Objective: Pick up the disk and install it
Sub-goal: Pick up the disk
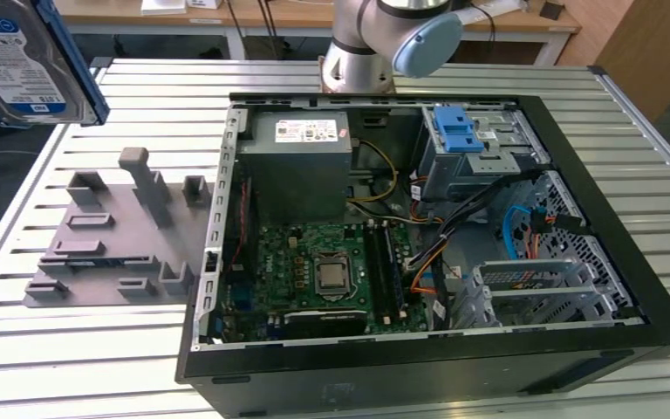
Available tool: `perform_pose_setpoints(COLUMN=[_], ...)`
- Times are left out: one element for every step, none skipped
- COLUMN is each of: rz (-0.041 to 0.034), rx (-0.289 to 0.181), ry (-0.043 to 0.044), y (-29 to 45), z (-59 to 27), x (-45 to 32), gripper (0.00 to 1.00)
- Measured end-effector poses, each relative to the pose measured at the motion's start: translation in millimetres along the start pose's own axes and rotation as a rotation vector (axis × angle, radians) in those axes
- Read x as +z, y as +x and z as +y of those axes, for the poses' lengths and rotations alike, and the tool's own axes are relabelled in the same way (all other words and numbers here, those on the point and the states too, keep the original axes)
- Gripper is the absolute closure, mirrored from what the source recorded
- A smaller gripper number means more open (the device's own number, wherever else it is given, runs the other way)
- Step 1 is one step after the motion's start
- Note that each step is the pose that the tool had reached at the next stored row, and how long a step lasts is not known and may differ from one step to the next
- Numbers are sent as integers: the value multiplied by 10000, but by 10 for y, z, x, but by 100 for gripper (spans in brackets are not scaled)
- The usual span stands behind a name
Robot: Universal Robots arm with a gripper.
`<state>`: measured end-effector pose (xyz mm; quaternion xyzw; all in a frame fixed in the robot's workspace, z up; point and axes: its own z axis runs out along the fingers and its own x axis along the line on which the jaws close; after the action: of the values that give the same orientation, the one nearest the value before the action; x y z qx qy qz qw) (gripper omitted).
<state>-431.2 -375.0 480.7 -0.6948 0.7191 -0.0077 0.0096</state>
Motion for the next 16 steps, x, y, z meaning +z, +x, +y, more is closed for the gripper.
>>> perform_pose_setpoints(rz=[0, 1, 1, 1, 1, 0, 0, 1, 1, 1, 0, 0, 0, 1, 1, 0], rx=[0, 0, 0, 0, 0, 0, 0, 0, 0, 1, 0, 0, 0, 0, 0, 1], ry=[0, -2, -1, -1, -1, 0, 0, -1, 0, -1, 0, 0, 0, -1, -1, 0], y=[0, -1, -1, -2, -2, -2, -3, -3, -3, -4, -5, -5, -6, -7, -8, -8], z=[-12, -25, -35, -45, -55, -64, -74, -84, -98, -118, -140, -160, -179, -197, -217, -239], x=[0, 0, 0, 1, 1, 2, 2, 2, 3, 4, 5, 5, 6, 6, 6, 8], gripper=[64, 64, 64, 64, 64, 64, 64, 64, 64, 64, 64, 64, 64, 64, 64, 64])
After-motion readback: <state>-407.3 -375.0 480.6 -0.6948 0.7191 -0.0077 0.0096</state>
